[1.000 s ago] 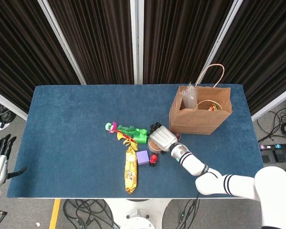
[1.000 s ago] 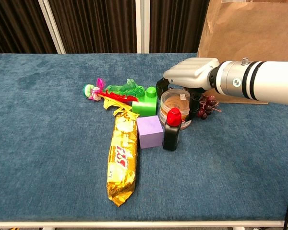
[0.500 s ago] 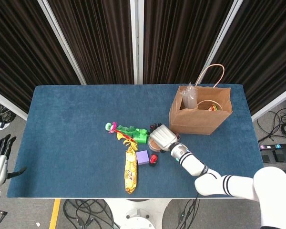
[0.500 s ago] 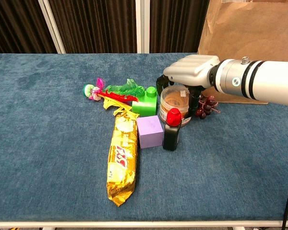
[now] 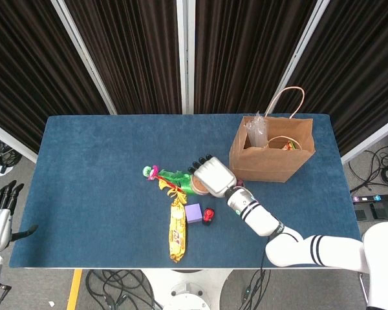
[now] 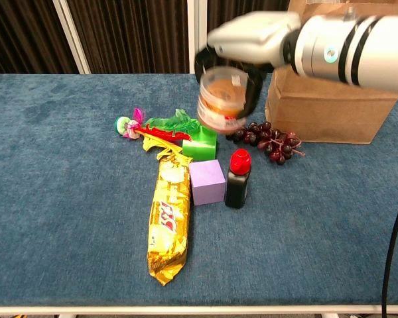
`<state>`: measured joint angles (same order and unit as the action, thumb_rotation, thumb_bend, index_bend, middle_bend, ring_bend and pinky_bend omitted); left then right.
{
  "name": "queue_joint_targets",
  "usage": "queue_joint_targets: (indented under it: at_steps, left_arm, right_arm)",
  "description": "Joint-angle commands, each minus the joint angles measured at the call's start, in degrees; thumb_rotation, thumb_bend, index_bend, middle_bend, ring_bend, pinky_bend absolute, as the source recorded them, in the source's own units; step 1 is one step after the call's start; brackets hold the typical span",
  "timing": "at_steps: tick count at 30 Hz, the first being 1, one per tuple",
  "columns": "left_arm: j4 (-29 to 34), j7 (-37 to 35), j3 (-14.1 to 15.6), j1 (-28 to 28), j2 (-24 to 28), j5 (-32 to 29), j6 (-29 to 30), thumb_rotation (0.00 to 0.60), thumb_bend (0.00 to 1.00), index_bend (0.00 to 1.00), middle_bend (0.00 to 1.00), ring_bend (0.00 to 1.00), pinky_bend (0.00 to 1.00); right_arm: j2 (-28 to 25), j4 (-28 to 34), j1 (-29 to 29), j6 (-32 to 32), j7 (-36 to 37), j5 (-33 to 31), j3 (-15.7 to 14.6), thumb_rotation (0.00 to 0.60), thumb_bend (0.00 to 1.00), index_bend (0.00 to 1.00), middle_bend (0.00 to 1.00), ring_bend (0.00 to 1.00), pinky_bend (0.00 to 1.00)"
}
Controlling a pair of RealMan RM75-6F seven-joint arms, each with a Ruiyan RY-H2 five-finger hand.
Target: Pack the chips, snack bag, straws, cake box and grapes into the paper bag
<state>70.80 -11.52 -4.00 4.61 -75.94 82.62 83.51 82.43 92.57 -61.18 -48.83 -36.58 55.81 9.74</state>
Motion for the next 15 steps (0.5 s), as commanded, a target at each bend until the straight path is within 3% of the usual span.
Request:
queue_joint_targets:
  at_steps: [1,10,15]
  left_arm:
    - [0.17,0.05,-0.04,0.07,0.05,0.16,0.15,0.600,0.09,0.05,0.01,0.00,0.12]
    - [1.54,0.96,0.02,-0.02,0.90,0.73,0.98,0.600,0.09,0.05,0.01,0.00,0.12]
    - [2.18,1.62,0.07,0.26,1.07,0.91,0.73,0.600,0.09,0.04,0.01,0.00,0.12]
  right_arm:
    - [-3.55,5.03,-2.10,-2.61,-3.00,-1.80,3.58,0.600,0.11,0.52,0.39,0.27,0.32]
    - [-11.51,13.54,-4.23,-10.49,-5.76,-3.37,12.37,0.600,0.11,0.55,0.40,0.27,0.33]
    - [-17.58,16.03,-3.48,-13.51,-6.58,-2.62,15.10,0.600,0.12,0.56,0.41,0.28,0.34]
